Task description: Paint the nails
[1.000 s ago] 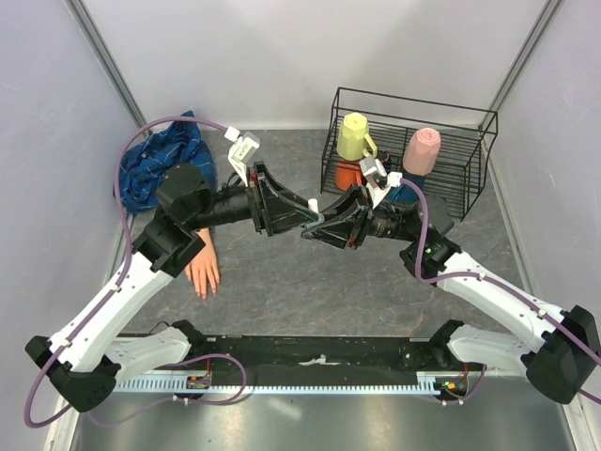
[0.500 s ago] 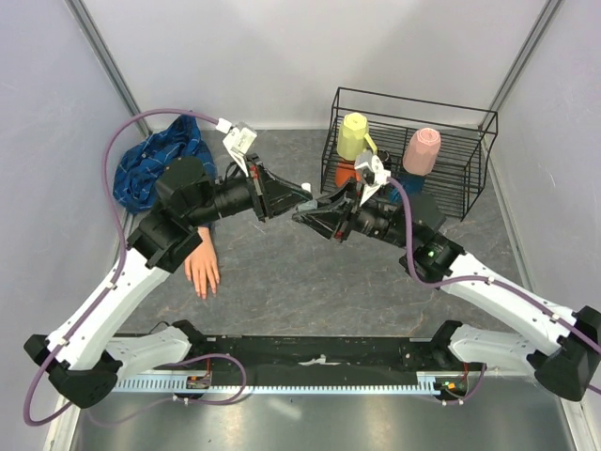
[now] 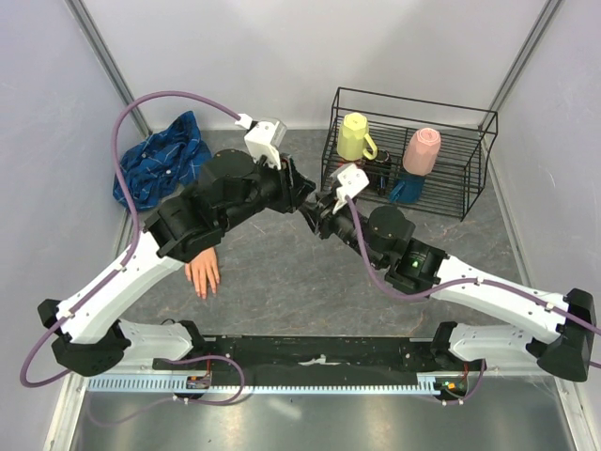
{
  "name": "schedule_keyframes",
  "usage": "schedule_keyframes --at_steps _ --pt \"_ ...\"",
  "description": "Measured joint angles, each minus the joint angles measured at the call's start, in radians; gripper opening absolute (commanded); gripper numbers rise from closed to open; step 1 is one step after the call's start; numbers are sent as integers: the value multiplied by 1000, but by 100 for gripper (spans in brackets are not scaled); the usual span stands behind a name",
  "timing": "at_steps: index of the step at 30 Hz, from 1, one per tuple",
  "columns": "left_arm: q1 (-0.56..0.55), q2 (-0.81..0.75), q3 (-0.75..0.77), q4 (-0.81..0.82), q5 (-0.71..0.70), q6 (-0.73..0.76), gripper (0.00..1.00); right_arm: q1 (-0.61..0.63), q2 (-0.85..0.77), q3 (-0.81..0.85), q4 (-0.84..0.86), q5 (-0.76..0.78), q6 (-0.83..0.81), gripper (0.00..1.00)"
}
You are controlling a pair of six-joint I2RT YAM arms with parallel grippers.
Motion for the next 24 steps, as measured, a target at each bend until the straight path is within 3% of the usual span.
schedule_keyframes --at_steps 3,5,15,24 --pt "-3 2 1 -6 29 10 73 5 -1 -17 -4 -85 -42 0" --pt "-4 0 4 -7 74 18 77 4 -2 -26 -8 -155 -53 0" --pt "204 -130 -52 21 476 21 73 -238 -48 -63 -27 -642 40 0" --pt "255 -209 -124 147 719 -15 63 -362 -66 -96 128 -977 249 0"
